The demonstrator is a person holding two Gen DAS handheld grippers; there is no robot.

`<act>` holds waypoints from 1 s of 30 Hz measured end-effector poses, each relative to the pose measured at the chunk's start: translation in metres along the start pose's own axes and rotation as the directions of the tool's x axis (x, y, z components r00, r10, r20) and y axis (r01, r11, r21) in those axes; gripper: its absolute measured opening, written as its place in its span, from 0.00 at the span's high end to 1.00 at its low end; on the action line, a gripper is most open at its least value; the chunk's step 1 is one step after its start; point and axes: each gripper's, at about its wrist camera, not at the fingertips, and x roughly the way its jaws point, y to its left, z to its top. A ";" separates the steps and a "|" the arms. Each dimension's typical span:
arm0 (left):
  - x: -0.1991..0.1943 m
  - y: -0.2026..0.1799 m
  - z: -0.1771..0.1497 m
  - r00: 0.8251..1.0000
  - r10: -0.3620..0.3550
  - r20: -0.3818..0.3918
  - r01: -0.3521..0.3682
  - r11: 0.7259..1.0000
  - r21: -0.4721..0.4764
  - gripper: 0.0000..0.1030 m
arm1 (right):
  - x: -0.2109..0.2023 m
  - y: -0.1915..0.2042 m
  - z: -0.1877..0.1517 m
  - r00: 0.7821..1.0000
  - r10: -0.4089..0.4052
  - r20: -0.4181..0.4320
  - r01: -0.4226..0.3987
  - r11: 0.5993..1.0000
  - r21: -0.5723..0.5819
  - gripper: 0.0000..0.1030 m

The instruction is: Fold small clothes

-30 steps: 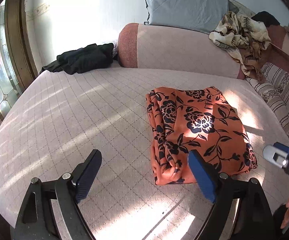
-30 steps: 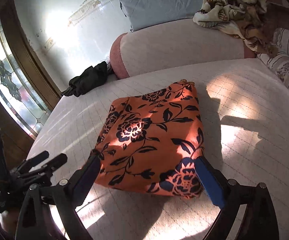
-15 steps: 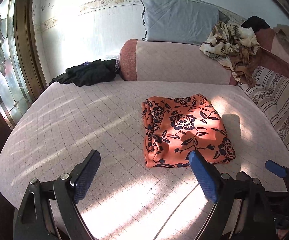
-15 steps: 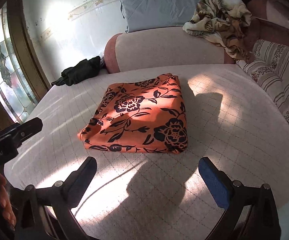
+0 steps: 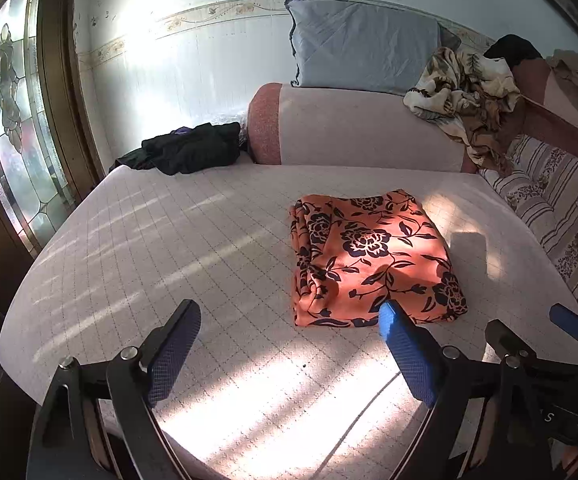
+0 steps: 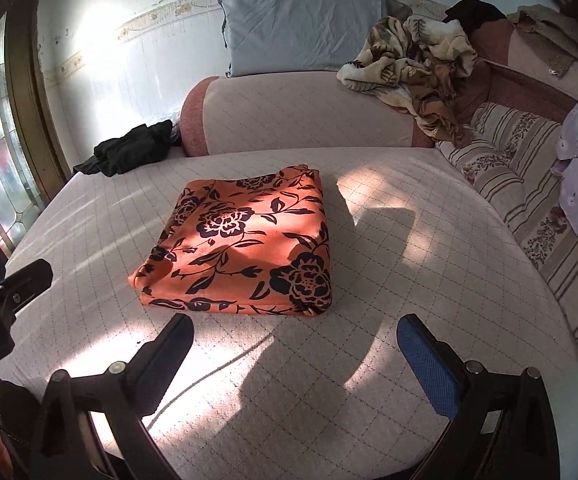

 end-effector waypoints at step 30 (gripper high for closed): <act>0.016 -0.009 0.010 1.000 0.005 -0.030 -0.006 1.000 -0.019 0.12 | -0.003 -0.002 0.014 0.999 -0.043 0.023 0.044 0.997 -0.056 0.00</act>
